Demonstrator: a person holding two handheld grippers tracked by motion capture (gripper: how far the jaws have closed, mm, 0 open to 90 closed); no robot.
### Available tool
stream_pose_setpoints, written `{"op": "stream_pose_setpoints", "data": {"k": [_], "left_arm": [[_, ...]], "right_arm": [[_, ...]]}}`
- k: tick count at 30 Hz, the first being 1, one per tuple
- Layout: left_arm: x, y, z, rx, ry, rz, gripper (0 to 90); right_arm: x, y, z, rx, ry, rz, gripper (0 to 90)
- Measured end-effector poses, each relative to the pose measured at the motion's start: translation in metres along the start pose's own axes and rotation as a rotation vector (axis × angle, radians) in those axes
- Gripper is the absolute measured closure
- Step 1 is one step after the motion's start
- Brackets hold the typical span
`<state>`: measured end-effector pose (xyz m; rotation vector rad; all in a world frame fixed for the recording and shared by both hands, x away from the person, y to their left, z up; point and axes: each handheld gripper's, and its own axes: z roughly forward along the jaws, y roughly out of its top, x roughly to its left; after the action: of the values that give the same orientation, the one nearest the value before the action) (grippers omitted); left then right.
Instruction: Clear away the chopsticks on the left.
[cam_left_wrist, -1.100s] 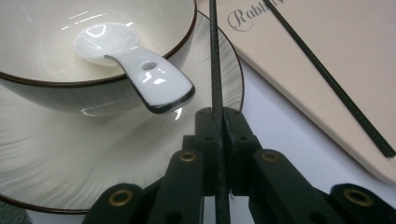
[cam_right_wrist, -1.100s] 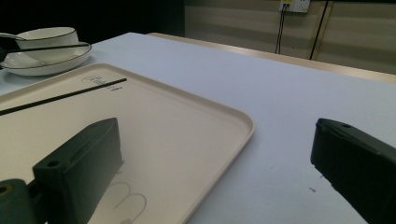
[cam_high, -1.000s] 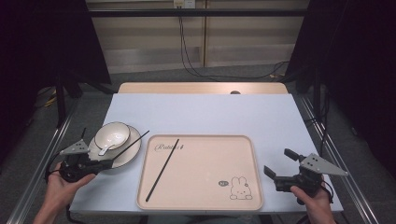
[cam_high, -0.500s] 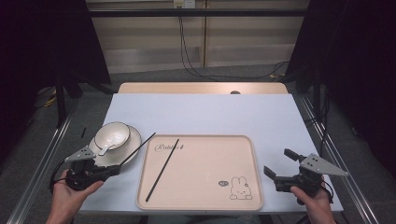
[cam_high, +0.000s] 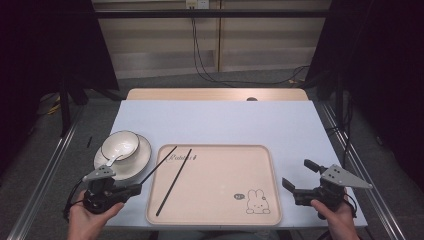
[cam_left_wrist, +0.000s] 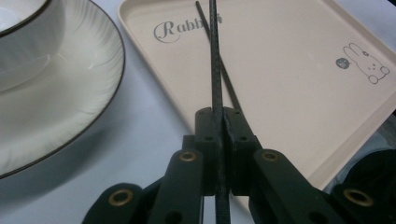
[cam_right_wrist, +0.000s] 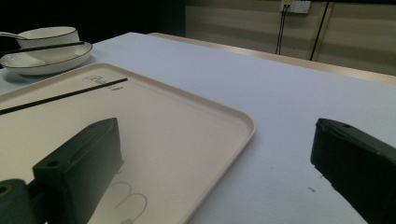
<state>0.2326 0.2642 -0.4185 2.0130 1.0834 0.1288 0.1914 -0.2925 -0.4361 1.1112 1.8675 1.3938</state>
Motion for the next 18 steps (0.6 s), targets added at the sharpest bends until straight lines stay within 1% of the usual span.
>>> {"op": "stream_pose_setpoints", "data": {"k": [1, 2, 3, 4, 6, 7, 8, 9, 10, 12, 15, 16, 18], "left_arm": [[0.0, 0.0, 0.0, 0.0, 0.0, 0.0, 85.7], [-0.003, 0.001, 0.0, -0.005, 0.005, -0.007, 85.7], [-0.006, 0.003, 0.001, -0.008, -0.011, -0.015, 85.7], [-0.009, 0.004, 0.003, -0.018, -0.002, -0.017, 85.8], [-0.015, 0.007, 0.007, -0.027, -0.008, -0.032, 85.7], [-0.017, 0.009, 0.01, -0.032, -0.001, -0.039, 85.7], [-0.018, 0.011, 0.013, -0.036, 0.003, -0.053, 85.7], [-0.019, 0.013, 0.016, -0.042, -0.004, -0.071, 85.7], [-0.019, 0.015, 0.021, -0.041, 0.01, -0.084, 85.7], [-0.018, 0.016, 0.024, -0.036, 0.009, -0.09, 85.7], [-0.019, 0.018, 0.031, -0.028, 0.026, -0.101, 85.7], [-0.021, 0.02, 0.035, -0.016, 0.041, -0.108, 85.7], [-0.023, 0.022, 0.041, -0.017, 0.048, -0.119, 85.7]], "right_arm": [[0.0, 0.0, 0.0, 0.0, 0.0, 0.0, 1.6], [0.0, 0.0, 0.0, -0.002, -0.003, 0.002, 1.6], [0.0, 0.0, 0.0, 0.002, 0.002, 0.004, 1.6], [0.0, 0.0, 0.0, 0.001, 0.003, 0.004, 1.6], [0.001, 0.0, 0.0, -0.001, 0.002, 0.003, 1.6], [0.001, 0.0, 0.0, -0.001, 0.002, 0.003, 1.6], [0.001, 0.0, 0.0, -0.005, -0.006, 0.003, 1.6], [0.001, 0.0, 0.0, -0.005, -0.006, 0.003, 1.6], [0.0, 0.0, -0.001, -0.003, 0.0, 0.002, 1.6], [0.0, 0.0, -0.001, -0.003, 0.002, 0.003, 1.6], [0.0, 0.0, -0.001, -0.003, 0.003, 0.003, 1.6], [0.0, 0.0, 0.0, -0.004, -0.003, 0.004, 1.5], [0.0, 0.0, 0.0, 0.001, 0.002, 0.004, 1.6]]}}
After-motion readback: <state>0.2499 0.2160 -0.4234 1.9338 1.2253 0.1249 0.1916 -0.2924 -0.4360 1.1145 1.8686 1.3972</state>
